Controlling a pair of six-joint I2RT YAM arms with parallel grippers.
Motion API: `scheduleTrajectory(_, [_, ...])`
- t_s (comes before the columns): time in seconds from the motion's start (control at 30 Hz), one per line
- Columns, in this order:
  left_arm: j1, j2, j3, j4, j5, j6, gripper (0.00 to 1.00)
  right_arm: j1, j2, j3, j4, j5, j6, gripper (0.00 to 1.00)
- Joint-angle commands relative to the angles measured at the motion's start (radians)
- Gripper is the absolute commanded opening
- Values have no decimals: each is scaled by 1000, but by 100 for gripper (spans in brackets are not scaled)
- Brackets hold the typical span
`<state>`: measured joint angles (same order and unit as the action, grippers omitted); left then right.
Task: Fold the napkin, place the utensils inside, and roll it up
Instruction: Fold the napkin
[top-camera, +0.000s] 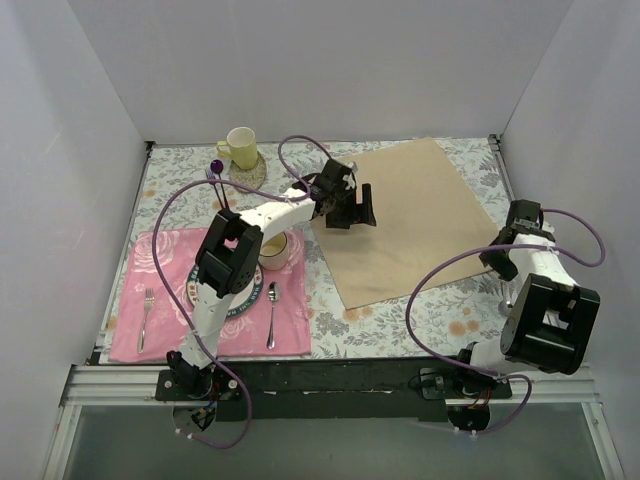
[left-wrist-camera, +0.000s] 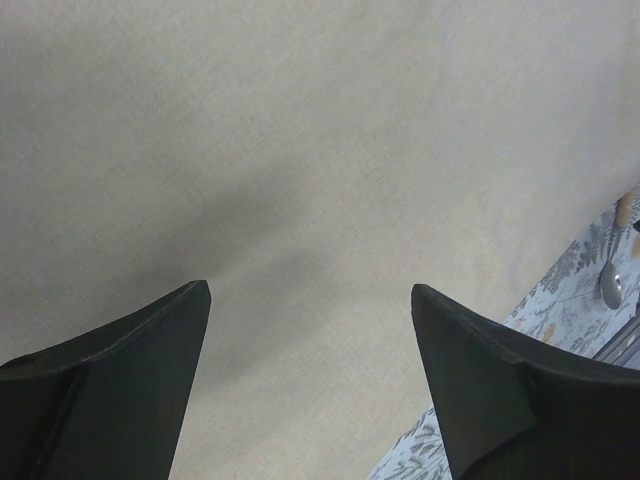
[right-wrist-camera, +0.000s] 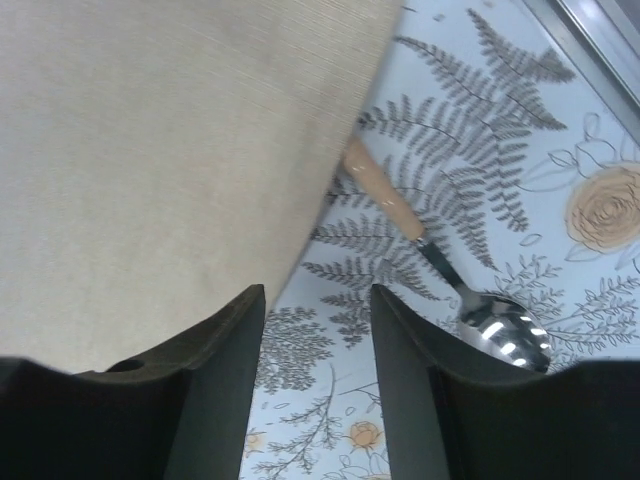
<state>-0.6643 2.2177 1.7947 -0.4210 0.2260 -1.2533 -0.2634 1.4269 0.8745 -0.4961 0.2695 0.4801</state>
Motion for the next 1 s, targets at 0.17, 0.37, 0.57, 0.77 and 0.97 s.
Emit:
scheduleTrajectory(0.17, [-17,-157,-80,7,68,-15,81,-135,-8,-55,83,13,-17,50])
scheduleTrajectory(0.37, [-17,-170,-66,-7,39,-8,81,-165,35,-55,119,-23,-60,50])
scheduleTrajectory(0.57, [-17,-165,-28,-16,52,-11,81,-174,98,-29,128,-59,-109,43])
scheduleTrajectory(0.77, [-17,-179,-6,-28,35,2,81,-174,133,-31,99,-29,-120,42])
scheduleTrajectory(0.97, [-17,-194,-4,-36,39,8,82,-201,72,-87,53,11,-86,38])
